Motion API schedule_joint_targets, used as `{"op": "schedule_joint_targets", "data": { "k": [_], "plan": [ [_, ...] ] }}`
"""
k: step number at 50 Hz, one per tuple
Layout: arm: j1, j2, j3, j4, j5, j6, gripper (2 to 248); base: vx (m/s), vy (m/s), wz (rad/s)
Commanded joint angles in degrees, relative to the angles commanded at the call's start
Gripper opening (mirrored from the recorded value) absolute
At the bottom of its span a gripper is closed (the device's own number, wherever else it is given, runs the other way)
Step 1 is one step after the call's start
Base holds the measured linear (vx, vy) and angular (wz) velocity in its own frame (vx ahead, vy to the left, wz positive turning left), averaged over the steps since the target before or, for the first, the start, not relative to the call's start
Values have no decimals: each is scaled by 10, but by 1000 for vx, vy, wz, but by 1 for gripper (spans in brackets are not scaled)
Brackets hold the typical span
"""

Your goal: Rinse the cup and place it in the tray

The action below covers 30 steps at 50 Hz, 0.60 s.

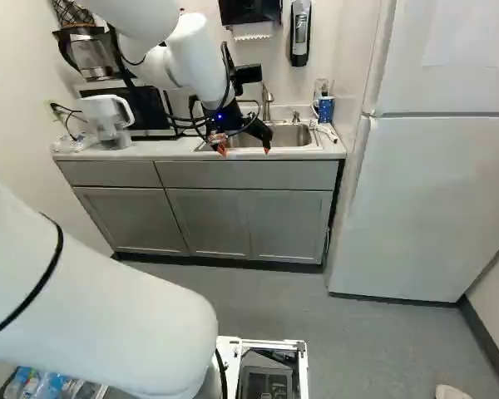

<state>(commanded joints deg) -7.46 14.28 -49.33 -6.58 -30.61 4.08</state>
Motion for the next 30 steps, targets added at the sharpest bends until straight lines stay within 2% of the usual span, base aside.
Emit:
{"op": "schedule_joint_targets", "data": {
  "k": [10, 30],
  "plan": [
    [0, 0, 0, 0, 0, 0, 247, -71, 18, 4],
    [0, 0, 0, 0, 0, 0, 247, 1, 0, 0]
  ]
}}
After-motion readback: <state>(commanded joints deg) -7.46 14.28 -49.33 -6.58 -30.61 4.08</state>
